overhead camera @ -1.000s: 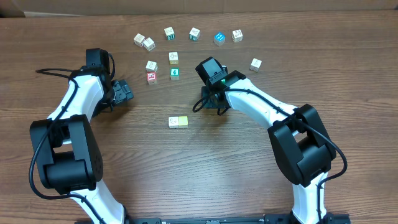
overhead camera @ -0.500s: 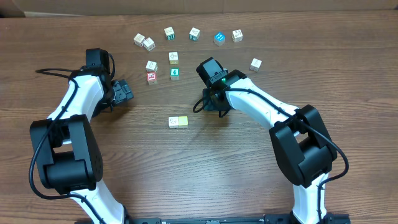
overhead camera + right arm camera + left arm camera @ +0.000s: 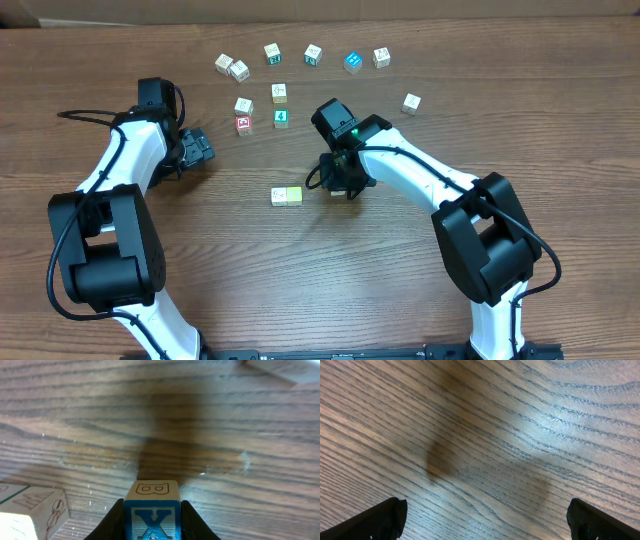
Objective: Form a horizontal line
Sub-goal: 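Lower the block right of the yellow block with the right gripper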
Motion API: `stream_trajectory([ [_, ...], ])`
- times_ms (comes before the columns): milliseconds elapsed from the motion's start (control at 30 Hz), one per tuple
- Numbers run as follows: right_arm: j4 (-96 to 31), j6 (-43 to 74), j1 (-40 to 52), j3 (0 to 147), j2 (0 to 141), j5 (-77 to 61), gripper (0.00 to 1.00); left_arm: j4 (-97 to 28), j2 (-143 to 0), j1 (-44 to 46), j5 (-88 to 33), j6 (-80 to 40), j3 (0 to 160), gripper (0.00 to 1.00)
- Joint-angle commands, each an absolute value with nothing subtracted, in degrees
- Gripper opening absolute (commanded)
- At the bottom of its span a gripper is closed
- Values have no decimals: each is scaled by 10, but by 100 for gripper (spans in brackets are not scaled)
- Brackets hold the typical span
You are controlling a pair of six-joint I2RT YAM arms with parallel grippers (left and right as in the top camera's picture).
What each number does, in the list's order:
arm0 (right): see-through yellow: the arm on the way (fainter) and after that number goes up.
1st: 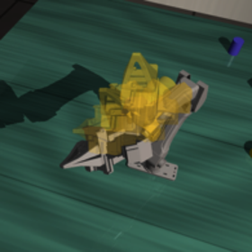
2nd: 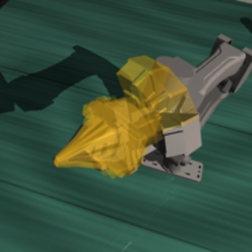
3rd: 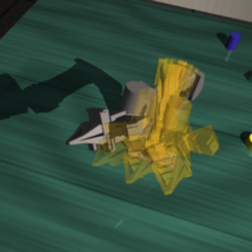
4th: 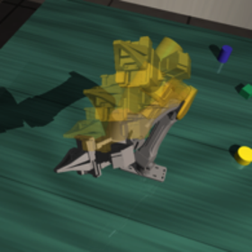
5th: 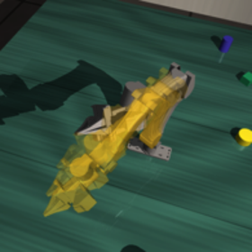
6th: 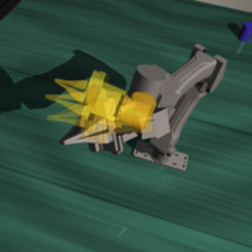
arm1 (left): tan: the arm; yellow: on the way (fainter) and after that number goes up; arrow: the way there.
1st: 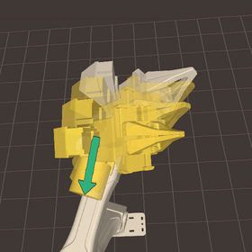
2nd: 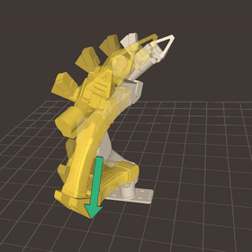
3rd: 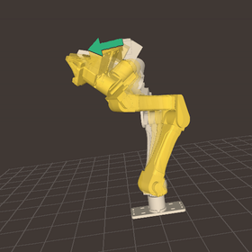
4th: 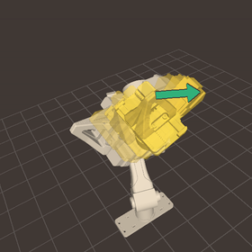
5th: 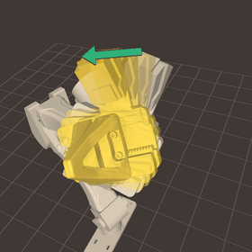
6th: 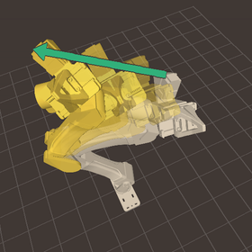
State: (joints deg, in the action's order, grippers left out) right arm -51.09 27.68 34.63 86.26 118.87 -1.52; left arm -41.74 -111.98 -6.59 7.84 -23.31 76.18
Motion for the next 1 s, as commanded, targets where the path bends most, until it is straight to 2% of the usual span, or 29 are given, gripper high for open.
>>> stream_trajectory([
  [0,-512,285,354,865,1170,-23,24,-417,-1122,-64,86,-218,761,99],
  [333,-524,285,354,865,1170,-23,24,-417,-1122,-64,85,-218,761,100],
  [533,-524,285,354,865,1170,-22,29,-417,-1122,-64,85,-218,761,100],
  [967,-529,285,354,865,1170,-20,29,-417,-1122,-64,85,-218,761,100],
])
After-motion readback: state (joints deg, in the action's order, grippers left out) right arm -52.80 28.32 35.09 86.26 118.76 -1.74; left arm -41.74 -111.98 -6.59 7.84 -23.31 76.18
